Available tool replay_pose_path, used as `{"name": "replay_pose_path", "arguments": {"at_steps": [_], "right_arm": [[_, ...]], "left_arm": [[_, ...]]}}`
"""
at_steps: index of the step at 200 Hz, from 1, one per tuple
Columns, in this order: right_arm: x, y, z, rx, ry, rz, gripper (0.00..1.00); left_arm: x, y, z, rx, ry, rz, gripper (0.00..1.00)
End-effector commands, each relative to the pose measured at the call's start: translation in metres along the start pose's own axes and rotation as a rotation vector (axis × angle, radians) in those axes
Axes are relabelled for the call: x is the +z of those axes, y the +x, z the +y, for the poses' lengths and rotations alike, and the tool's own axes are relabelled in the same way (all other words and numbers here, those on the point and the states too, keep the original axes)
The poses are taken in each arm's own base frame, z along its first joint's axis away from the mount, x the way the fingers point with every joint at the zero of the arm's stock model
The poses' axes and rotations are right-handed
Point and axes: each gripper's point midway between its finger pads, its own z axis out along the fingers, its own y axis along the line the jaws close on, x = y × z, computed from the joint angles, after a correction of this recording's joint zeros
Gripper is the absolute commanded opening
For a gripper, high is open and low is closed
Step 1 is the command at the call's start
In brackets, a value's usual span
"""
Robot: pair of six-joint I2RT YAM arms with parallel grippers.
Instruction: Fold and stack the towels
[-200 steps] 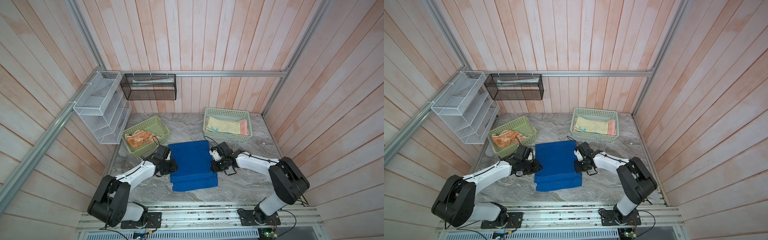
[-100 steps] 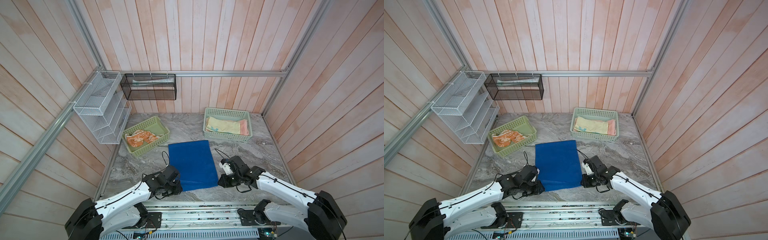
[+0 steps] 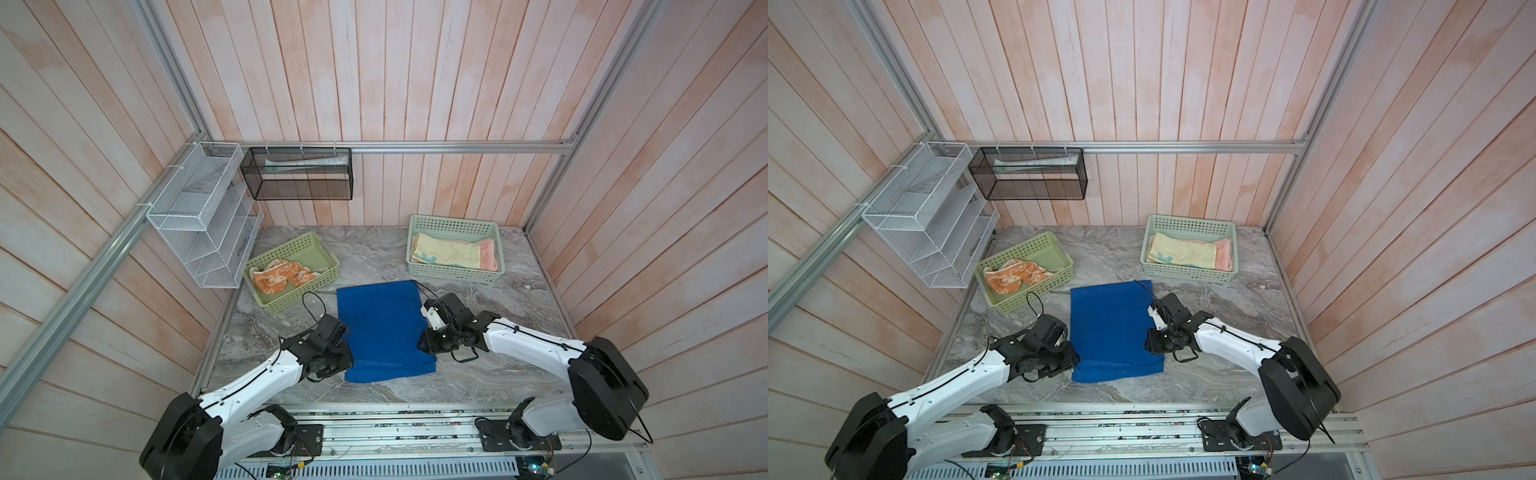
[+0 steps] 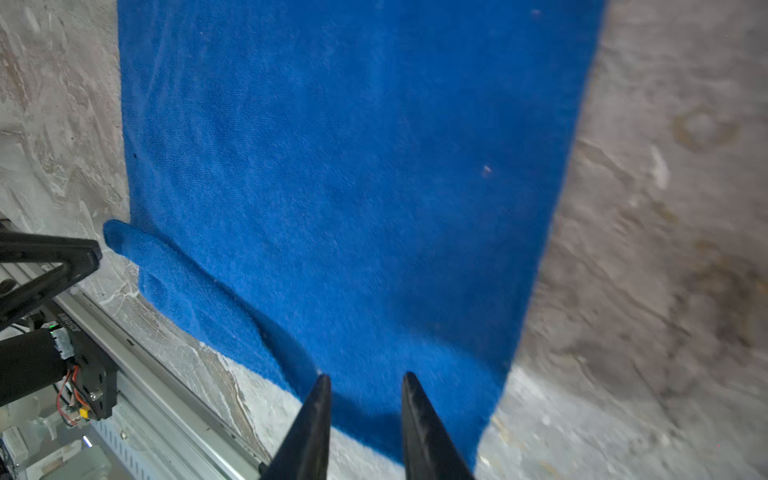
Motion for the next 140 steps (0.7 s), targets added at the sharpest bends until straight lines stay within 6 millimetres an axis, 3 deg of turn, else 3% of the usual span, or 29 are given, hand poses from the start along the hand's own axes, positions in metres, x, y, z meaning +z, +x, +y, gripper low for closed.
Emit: {"name": "replay_pose_path", "arguments": {"at_steps": [1,42,78,114,140], "right_arm": [[0.015,-0.016,0.04,-0.11,-0.093,-0.013,0.31],[0.061,-0.016,0.094,-0.226,-0.21,0.063,0.18],[0.086,0.011,0.12,-0.305,-0.26,0.184,0.17],[0.083,0.055,0.115,-0.338,-0.256,0.3,0.16],[0.061,0.083,0.105,-0.336,-0.244,0.35,0.15]], "left_arm": [[0.001,-0.03,-0.022,0.078,0.086,-0.044,0.41],[0.009,-0.064,-0.041,0.097,0.136,-0.07,0.39],[0.029,-0.07,-0.046,0.084,0.159,-0.02,0.34],[0.044,-0.064,-0.031,0.04,0.137,0.011,0.34],[0.047,-0.064,-0.025,0.032,0.124,0.017,0.34]]}}
